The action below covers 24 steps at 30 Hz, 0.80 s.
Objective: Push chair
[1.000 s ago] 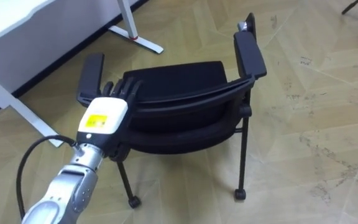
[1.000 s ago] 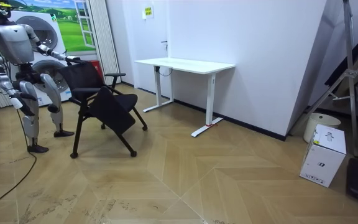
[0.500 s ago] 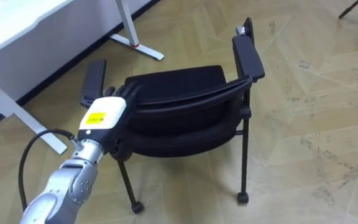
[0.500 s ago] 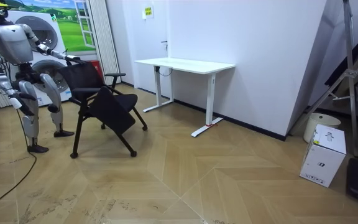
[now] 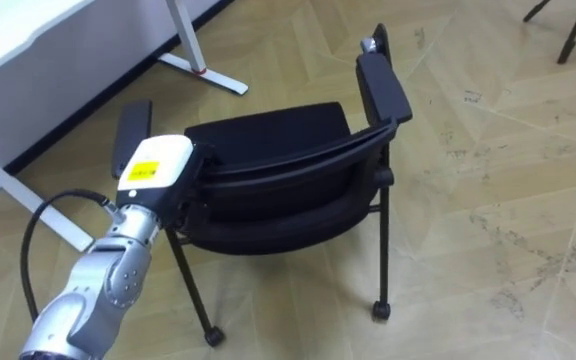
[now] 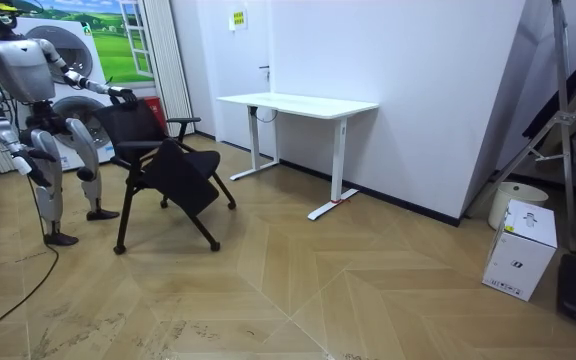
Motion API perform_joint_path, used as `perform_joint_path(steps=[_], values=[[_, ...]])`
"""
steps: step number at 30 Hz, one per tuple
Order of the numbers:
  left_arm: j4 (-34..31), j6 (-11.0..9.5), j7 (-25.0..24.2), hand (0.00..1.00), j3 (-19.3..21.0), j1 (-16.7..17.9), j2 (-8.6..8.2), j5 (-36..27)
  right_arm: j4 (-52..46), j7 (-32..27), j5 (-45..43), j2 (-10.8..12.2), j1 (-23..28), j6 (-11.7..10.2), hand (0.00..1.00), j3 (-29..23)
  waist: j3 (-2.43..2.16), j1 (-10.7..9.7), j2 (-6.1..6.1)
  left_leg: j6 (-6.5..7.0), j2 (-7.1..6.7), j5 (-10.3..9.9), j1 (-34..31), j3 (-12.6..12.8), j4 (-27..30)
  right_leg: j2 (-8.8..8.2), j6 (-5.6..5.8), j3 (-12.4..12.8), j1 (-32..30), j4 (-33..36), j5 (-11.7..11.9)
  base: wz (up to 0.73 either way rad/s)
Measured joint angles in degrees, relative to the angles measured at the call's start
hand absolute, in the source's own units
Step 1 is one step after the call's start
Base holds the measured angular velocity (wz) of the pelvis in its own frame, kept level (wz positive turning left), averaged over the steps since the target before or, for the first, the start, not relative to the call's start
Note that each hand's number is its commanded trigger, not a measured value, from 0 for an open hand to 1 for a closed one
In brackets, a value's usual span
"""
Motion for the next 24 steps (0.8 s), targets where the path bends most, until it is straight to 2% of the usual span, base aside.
perform_joint_path(steps=[9, 12, 17, 23, 24], values=[[0.09, -0.95, -1.33, 1.0, -0.24, -0.15, -0.62, -0.06, -0.12, -0.84, -0.03, -0.26, -0.02, -0.03, 0.0, -0.01, -0.16, 0.07, 0.23, 0.0, 0.02, -0.03, -0.1, 0.0, 0.18, 0.0, 0.0, -0.03, -0.12, 0.13, 0.0, 0.0], [0.08, -0.62, -1.72, 1.0, -0.24, -0.13, -1.08, -0.03, -1.86, -2.32, -1.08, -0.4, -0.05, -0.06, 0.0, -0.13, -0.27, 0.07, 0.4, 0.0, 0.02, -0.03, -0.12, -0.01, 0.28, 0.01, 0.0, -0.04, -0.09, 0.24, 0.0, 0.0], [0.11, -1.58, -1.55, 1.0, -0.16, -0.08, -1.15, 0.04, -7.29, -6.64, -12.51, -0.87, -1.99, -0.2, 0.0, -1.37, -0.29, 0.12, 0.37, 0.03, 0.06, -0.01, -0.56, 0.1, 0.57, -0.01, 0.0, 0.1, -0.95, 1.09, 0.0, 0.0], [0.1, -1.47, -1.43, 1.0, -0.53, -0.02, -1.38, -0.07, -27.59, -13.05, -29.62, -1.56, -2.68, -1.07, 0.0, -0.46, -0.41, 0.38, -0.15, 0.08, 0.11, 0.02, -0.46, 0.52, 0.6, -0.09, 0.01, 0.4, -1.42, 1.73, 0.0, -0.04], [-0.04, -1.17, -1.57, 1.0, -0.61, 0.0, -1.38, -0.08, -32.78, -14.35, -32.88, -2.14, -2.72, -0.99, 0.0, 0.18, -0.31, 1.1, -0.33, 0.08, 0.25, 0.02, -0.11, 1.17, 0.45, -0.12, 0.03, 0.79, -1.67, 2.21, -0.02, -0.24]])
